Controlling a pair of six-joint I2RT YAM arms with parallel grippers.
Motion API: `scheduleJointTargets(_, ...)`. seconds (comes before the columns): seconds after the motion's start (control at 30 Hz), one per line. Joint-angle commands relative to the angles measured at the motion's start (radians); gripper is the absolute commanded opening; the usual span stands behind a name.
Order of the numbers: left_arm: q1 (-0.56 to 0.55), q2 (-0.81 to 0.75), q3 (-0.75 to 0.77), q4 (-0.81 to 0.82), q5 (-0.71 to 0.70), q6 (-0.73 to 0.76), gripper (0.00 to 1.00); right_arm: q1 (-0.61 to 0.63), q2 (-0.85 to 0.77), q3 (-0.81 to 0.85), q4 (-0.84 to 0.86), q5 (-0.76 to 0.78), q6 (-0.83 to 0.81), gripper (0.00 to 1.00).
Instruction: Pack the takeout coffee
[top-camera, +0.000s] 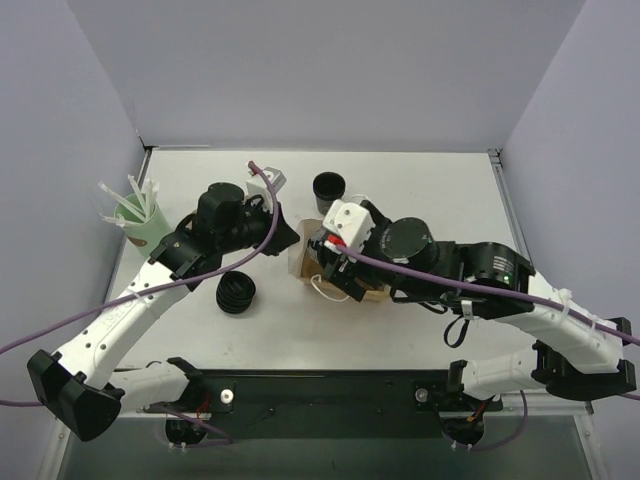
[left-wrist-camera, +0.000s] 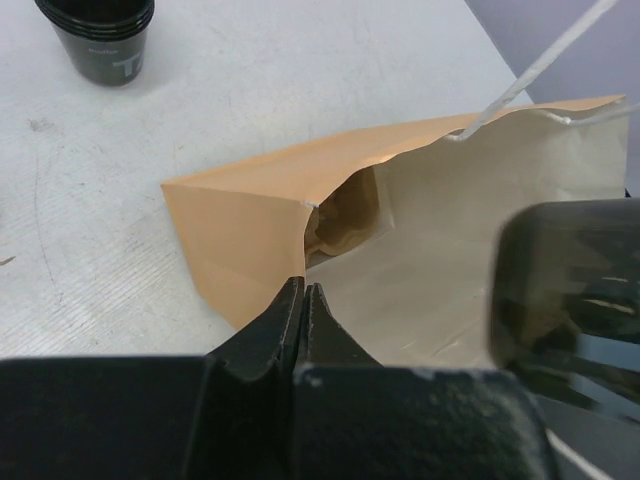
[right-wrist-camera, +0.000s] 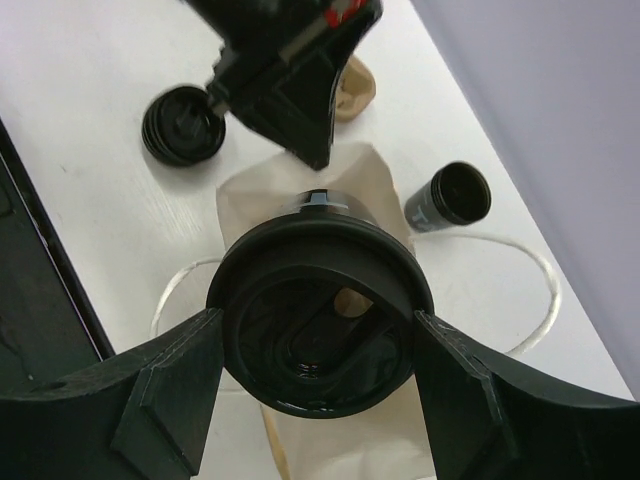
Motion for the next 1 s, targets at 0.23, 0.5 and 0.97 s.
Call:
scheduleJointTargets(0.23, 0.005, -0.171, -0.199, 0.301, 0.095, -0.027, 0.0, -0.065, 0.055, -0.152, -0.025, 0.12, -0.081, 0.44)
scheduleJointTargets(0.5, -0.003, -0.172, -0.216, 0.267, 0.089, -0.047, 0.0, -0.079, 0.072, -0.307, 0.005, 0.168, -0.173, 0.43)
scheduleJointTargets(0.97, -0.006, -0.217, -0.272, 0.359, 0.078, -0.058, 0.0, -0.187, 0.01, -0.491, 0.116, -0.05, -0.286, 0.42)
